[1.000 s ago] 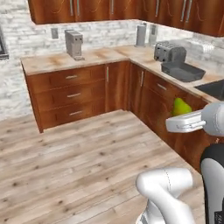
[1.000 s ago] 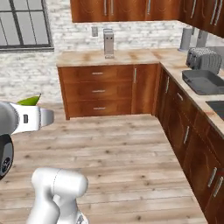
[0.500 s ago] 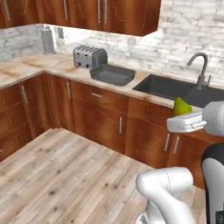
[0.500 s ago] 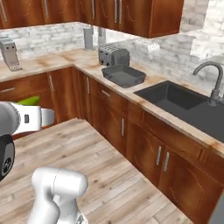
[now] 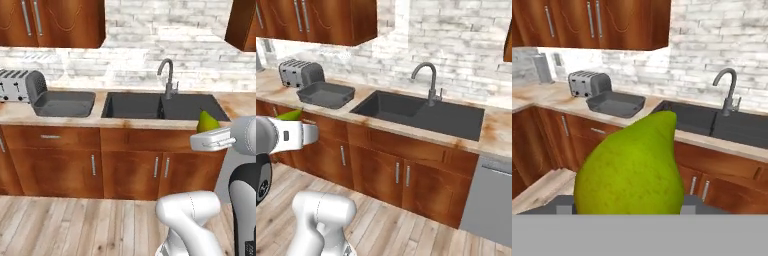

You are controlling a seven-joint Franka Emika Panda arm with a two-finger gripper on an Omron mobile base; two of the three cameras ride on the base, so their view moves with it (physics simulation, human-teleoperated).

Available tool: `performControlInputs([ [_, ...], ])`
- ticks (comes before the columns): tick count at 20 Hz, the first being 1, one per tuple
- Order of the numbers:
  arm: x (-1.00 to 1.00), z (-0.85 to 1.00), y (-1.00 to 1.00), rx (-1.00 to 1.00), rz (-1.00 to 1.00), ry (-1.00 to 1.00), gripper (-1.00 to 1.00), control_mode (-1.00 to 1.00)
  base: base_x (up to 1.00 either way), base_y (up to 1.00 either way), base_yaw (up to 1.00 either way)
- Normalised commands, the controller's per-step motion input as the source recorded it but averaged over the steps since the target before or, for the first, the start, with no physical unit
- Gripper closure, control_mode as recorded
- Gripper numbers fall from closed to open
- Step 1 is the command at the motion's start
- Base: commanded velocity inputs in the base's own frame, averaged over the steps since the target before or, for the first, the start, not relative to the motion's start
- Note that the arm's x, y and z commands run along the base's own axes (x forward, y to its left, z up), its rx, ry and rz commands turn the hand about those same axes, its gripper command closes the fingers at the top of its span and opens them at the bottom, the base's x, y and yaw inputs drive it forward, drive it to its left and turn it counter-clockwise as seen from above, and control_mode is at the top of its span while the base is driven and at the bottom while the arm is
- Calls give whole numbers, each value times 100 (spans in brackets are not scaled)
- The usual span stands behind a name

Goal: Pick the pear and apple from the fridge and place them inside the tupperware on the counter.

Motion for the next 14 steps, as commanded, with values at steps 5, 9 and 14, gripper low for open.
performControlInputs([
  [5,0,0,0,0,0,0,100,100,70,99,-72],
  [9,0,0,0,0,0,0,100,100,48,97,-58],
  [14,0,0,0,0,0,0,100,100,26,98,-31],
])
